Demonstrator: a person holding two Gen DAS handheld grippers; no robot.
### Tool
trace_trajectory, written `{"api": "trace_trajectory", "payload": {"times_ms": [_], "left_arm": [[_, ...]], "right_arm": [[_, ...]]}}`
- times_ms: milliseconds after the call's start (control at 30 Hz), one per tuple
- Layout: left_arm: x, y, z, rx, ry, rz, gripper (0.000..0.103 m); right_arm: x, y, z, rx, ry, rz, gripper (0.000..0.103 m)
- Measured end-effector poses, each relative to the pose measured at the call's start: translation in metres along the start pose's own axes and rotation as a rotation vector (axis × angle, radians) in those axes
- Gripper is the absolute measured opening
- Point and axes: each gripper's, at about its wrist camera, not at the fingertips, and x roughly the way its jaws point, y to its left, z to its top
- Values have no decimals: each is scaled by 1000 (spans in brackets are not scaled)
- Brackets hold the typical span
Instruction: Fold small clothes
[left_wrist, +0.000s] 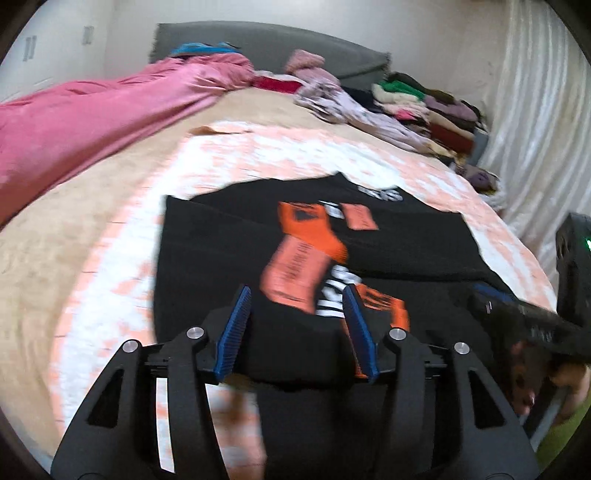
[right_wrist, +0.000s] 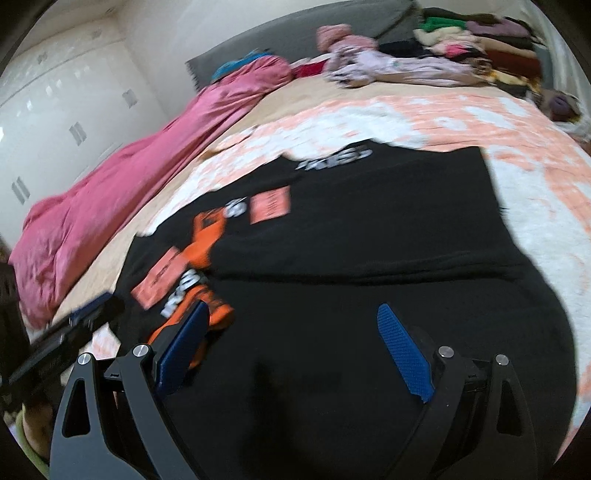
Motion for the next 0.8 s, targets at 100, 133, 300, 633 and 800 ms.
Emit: {"api": "trace_trajectory", "payload": {"times_ms": [100,133,300,633,800], "left_arm": [[-3,13,2,-26,-18,19,55],[-4,18,3,-35,-28,26,55],[-6,31,7,-53,-56,46,56],[-11,44,10,-100,-80,38,57],[-11,45,11,-101,-81,39,57]], "right_arm": [[13,18,-3,-17,36,33,92],[17,23,-5,-19,47,42,92],[39,38,-10,-3,113,68,78],[57,52,-5,-36,104,71,35],[55,54,2,-58,73,109,11]]}}
